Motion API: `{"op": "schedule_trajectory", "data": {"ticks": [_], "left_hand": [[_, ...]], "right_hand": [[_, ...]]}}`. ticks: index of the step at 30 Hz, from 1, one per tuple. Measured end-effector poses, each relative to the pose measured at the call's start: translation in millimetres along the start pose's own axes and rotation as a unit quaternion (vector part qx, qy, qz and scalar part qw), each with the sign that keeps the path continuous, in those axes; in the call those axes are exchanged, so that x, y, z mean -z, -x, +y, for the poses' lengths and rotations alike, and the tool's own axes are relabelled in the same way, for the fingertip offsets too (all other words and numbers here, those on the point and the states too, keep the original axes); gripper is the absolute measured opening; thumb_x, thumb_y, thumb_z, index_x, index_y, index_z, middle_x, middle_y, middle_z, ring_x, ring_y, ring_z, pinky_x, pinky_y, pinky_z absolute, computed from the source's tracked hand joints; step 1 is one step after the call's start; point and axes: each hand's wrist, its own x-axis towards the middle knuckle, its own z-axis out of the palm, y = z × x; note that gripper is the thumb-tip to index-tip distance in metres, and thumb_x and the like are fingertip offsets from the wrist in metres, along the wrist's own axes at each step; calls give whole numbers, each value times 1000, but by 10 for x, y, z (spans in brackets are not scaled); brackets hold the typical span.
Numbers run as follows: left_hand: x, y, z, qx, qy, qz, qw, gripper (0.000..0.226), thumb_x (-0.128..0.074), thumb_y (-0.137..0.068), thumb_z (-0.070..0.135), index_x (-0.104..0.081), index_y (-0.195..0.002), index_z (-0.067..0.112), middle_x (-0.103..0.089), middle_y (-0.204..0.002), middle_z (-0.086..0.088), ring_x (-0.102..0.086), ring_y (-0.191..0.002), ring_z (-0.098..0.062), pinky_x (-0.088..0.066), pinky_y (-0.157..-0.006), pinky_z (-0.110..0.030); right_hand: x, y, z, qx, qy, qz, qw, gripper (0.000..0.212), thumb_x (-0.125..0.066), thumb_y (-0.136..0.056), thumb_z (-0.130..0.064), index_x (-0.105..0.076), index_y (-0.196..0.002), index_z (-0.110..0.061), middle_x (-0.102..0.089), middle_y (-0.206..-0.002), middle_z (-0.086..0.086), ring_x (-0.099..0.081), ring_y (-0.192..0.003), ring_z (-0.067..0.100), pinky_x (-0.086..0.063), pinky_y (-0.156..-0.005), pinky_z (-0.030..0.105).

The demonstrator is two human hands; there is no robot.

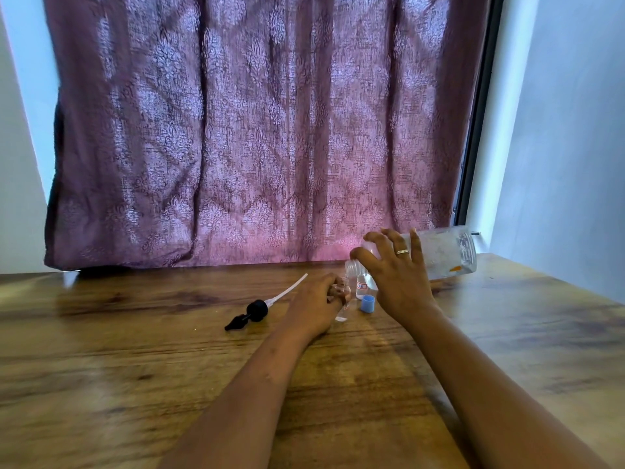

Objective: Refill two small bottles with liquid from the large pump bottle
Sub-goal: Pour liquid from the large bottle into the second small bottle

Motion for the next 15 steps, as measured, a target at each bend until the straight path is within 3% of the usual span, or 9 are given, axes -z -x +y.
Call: {"op": "schedule_trajectory", "data": {"ticks": [15], "left_hand": [[5, 18, 18, 3, 0, -1, 1000, 31, -59, -90, 31, -56, -119, 20, -64, -114, -1, -57, -100, -13, -44, -85, -28]], "right_hand": [[-8, 3, 4, -2, -8, 6, 1000, 76, -72, -45, 7, -54, -108, -31, -52, -126, 5, -44, -124, 34, -18, -107, 61]]}}
